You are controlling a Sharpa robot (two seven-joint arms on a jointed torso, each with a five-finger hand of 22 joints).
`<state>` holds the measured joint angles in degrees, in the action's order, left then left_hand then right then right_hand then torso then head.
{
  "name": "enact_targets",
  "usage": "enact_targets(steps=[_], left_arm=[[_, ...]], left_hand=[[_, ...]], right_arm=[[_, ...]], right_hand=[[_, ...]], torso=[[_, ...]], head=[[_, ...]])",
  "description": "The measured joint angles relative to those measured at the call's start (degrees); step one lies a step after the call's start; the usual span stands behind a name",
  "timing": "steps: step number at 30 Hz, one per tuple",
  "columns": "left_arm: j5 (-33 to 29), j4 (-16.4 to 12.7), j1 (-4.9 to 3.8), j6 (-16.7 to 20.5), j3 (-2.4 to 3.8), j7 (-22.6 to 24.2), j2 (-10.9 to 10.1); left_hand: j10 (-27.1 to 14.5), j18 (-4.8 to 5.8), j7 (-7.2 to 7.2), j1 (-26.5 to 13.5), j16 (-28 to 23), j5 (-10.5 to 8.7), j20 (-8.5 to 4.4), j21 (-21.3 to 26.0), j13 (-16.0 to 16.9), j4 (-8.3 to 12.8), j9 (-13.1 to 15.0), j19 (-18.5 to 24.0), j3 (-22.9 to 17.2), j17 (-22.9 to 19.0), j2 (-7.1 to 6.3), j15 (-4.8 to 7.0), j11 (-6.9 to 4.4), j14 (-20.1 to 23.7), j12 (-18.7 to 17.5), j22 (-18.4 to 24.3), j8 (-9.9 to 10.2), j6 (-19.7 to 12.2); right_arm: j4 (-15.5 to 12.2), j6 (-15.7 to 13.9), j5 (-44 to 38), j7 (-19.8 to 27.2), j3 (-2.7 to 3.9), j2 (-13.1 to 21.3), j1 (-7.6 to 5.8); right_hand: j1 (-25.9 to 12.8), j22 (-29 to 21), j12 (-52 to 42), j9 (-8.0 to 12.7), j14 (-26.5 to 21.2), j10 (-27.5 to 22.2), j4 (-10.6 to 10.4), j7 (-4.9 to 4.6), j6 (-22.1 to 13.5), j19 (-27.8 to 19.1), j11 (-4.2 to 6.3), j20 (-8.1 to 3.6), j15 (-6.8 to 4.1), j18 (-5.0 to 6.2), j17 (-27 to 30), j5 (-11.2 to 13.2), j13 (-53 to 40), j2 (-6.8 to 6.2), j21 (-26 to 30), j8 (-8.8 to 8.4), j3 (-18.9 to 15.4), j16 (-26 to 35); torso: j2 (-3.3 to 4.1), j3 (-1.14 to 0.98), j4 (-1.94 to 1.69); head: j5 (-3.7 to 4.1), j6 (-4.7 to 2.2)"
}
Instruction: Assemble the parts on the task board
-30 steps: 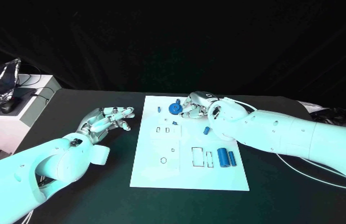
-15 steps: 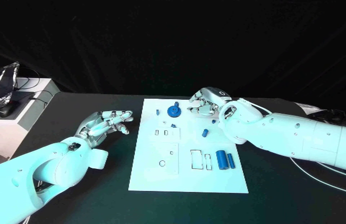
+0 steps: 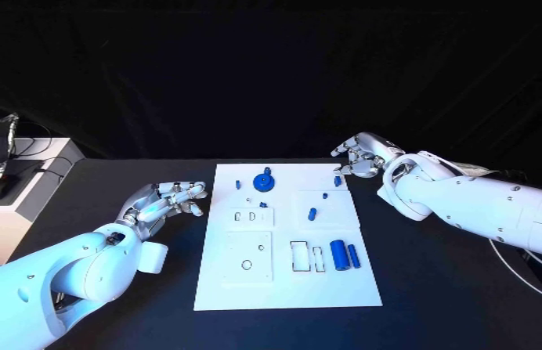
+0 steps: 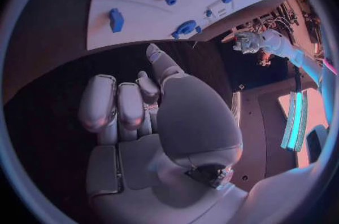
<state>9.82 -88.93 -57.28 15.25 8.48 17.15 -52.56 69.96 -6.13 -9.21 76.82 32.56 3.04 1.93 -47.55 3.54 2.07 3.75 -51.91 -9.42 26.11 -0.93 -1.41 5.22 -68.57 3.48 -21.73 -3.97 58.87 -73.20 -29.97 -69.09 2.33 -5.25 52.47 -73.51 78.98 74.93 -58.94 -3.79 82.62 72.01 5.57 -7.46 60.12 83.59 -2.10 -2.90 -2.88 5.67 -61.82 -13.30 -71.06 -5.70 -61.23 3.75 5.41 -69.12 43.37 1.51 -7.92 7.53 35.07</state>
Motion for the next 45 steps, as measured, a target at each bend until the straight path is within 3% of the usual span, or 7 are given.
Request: enact_targets(steps=[4, 10, 18, 24, 35, 41, 45], left_arm=[[0.1, 0.1, 0.33, -0.2, 0.0, 0.1, 0.2], [0.1, 0.2, 0.66, -0.4, 0.0, 0.1, 0.3], [0.3, 0.4, 0.88, -0.6, -0.01, 0.2, 0.3], [0.3, 0.5, 0.97, -0.7, -0.01, 0.2, 0.3], [0.5, 0.5, 1.05, -0.7, -0.01, 0.2, 0.0], [0.5, 0.5, 1.06, -0.7, -0.01, 0.2, -0.1], [0.5, 0.5, 1.06, -0.7, -0.01, 0.2, -0.1]], left_hand=[[0.5, 0.0, 0.0, 0.0, 0.0, 0.0, -0.2, 0.1, 0.0, 0.2, 0.0, -0.2, 0.2, -0.1, 0.0, 0.0, -0.14, 0.0, 0.0, 0.1, 0.0, 0.0], [0.8, 0.0, 0.0, 0.0, 0.0, 0.0, -0.41, 0.2, 0.0, 0.5, 0.0, -0.4, 0.5, -0.3, 0.0, 0.14, -0.17, -0.2, 0.0, 0.3, 0.0, 0.0], [1.1, 0.0, 0.0, 0.0, 0.0, 0.0, -0.41, 0.5, 0.0, 0.6, 0.0, -0.4, 0.6, -0.4, 0.0, 0.19, -0.3, -0.2, 0.2, 0.4, 0.0, 0.0], [2.3, 0.01, 0.0, 0.2, 0.0, 0.0, -0.62, 0.5, 0.2, 0.8, 0.0, -0.6, 0.8, -0.4, 0.23, 0.19, -0.81, -0.2, 0.7, 0.4, 0.0, 0.0], [2.2, 0.0, 0.0, 0.5, 0.0, 0.0, -0.81, 0.7, 0.2, 0.9, 0.0, -0.8, 1.8, -0.5, 0.47, 0.18, -0.81, -0.2, 0.7, 0.5, 0.0, 0.0], [2.2, 0.0, 0.0, 0.5, 0.0, 0.0, -0.81, 0.7, 0.2, 0.9, 0.0, -0.8, 1.8, -0.5, 0.47, 0.18, -0.81, -0.2, 0.7, 0.5, 0.0, 0.0], [2.1, 0.0, 0.0, 0.5, 0.0, 0.0, -0.81, 0.7, 0.2, 0.9, 0.0, -0.8, 1.8, -0.5, 0.47, 0.18, -0.67, -0.2, 0.7, 0.5, 0.0, 0.0]], right_arm=[[2.8, 1.5, 0.5, 2.6, -0.01, 0.2, 0.12], [5.6, 3.2, 0.5, 4.7, -0.03, -0.3, 0.68], [8.8, 4.9, -0.4, 6.0, -0.09, -2.7, 1.97], [11.1, 5.7, -1.1, 6.1, -0.12, -4.4, 2.99], [12.3, 6.5, -1.5, 6.1, -0.06, -5.4, 3.72], [12.3, 6.7, -1.5, 6.0, -0.04, -5.7, 3.71], [12.4, 7.0, -1.5, 6.0, -0.05, -5.7, 3.75]], right_hand=[[0.2, 0.0, -0.5, 0.0, 0.0, -0.1, -0.3, -0.07, -0.1, -0.1, 0.07, -0.09, 0.0, -0.03, -0.6, -0.2, -0.1, -0.22, -0.6, 0.0, 0.0, 0.0], [0.7, 0.0, -1.0, 0.0, 0.0, -0.1, -0.8, -0.23, -0.2, -0.1, 0.09, -0.09, 0.0, -0.04, -1.2, -0.5, -0.3, -0.73, -0.6, 0.0, -0.2, 0.0], [1.0, 0.0, -1.5, 0.0, 0.2, -0.1, -1.6, -0.8, -0.8, -0.1, 0.09, -0.09, 0.21, -0.04, -2.0, -0.7, -0.6, -0.96, -1.4, 0.0, -0.5, 0.0], [0.9, 0.0, -1.7, 0.0, 0.2, -0.1, -2.2, -0.79, -0.8, -0.1, 0.09, -0.09, 0.22, -0.05, -2.2, -1.3, -0.7, -0.97, -1.4, 0.0, -0.6, -0.2], [0.6, 0.0, -1.9, 0.0, 0.4, -0.1, -2.7, -1.16, -1.2, -0.1, 0.09, -0.09, 0.43, -0.06, -2.3, -2.1, -0.7, -1.33, -1.4, 0.0, -0.9, -0.5], [0.1, 0.0, -2.3, 0.0, 0.4, -0.1, -3.1, -0.84, -0.9, -0.1, 0.08, -0.1, 0.43, -0.08, -2.4, -2.8, -0.9, -0.9, -1.6, 0.0, -0.6, -0.5], [-0.7, 0.0, -2.3, 0.0, 0.4, -0.1, -3.3, 0.04, 0.0, 0.0, 0.07, -0.19, 0.43, -0.39, -2.5, -3.5, -1.1, -0.04, -1.6, 0.0, -0.3, -0.5]], torso=[[-0.12, -0.26, 0.28], [-0.23, -0.54, 0.37], [-0.24, -0.62, 0.34], [-0.24, -0.52, 0.14], [-0.03, -0.68, -0.19], [0.03, -0.77, -0.14], [0.03, -0.77, -0.12]], head=[[0.11, 0.04], [0.15, 0.32], [0.05, 0.58], [0.15, 0.9], [0.37, 1.37], [0.37, 1.56], [0.37, 1.63]])
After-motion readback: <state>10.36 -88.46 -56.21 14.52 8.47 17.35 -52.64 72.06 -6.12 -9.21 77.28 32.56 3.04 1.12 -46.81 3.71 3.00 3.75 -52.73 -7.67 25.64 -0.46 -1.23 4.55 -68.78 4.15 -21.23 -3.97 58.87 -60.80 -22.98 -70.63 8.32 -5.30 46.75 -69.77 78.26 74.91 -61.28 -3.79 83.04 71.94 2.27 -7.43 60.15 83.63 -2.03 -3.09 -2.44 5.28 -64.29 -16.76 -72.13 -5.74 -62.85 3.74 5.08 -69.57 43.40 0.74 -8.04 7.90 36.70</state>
